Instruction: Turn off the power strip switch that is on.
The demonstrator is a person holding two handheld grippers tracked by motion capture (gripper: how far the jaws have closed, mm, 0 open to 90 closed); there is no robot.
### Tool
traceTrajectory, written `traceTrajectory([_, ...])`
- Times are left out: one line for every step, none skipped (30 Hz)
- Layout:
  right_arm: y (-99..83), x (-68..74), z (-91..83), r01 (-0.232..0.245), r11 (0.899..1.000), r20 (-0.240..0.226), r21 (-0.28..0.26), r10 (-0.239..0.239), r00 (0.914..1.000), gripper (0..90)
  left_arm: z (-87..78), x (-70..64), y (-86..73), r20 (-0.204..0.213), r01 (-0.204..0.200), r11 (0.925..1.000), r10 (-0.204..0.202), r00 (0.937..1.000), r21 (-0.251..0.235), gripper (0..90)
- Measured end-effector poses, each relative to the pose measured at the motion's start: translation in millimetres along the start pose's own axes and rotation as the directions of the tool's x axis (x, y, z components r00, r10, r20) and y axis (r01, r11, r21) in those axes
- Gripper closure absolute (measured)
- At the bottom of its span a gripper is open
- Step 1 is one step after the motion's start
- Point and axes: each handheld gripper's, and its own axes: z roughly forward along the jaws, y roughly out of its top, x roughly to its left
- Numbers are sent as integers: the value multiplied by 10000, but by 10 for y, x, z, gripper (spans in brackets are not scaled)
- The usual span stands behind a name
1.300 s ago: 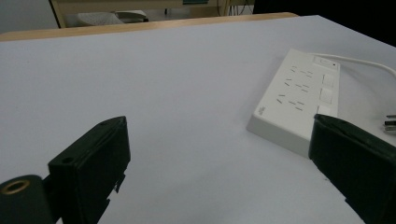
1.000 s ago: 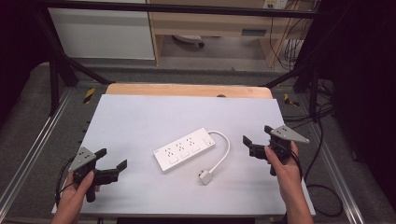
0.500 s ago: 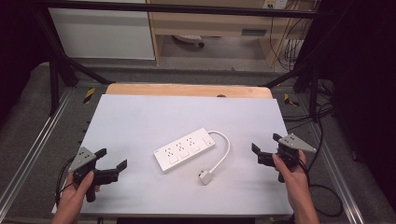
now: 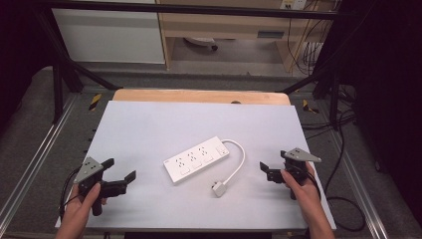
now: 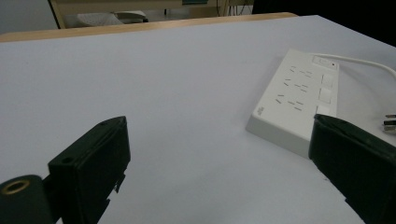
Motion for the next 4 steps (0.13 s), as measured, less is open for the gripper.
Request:
traceTrajectory([-10, 19, 25, 24, 9999, -50, 99, -23, 10000, 38, 1, -1, 0, -1, -2, 10000, 2, 10000, 7, 53])
traceTrajectory([-19, 34, 49, 122, 9997, -96, 232, -119, 9999, 34, 2, 0, 0, -2, -27, 10000, 27, 10000, 22, 53])
traceTrajectory([-27, 50, 69, 152, 9990, -71, 430, -149, 9999, 34, 2, -1, 1, -2, -48, 10000, 48, 10000, 33, 53])
traceTrajectory([-36, 60, 92, 137, 9983, 18, 573, -138, 9999, 34, 4, -4, 1, 5, -26, 10000, 26, 10000, 6, 53])
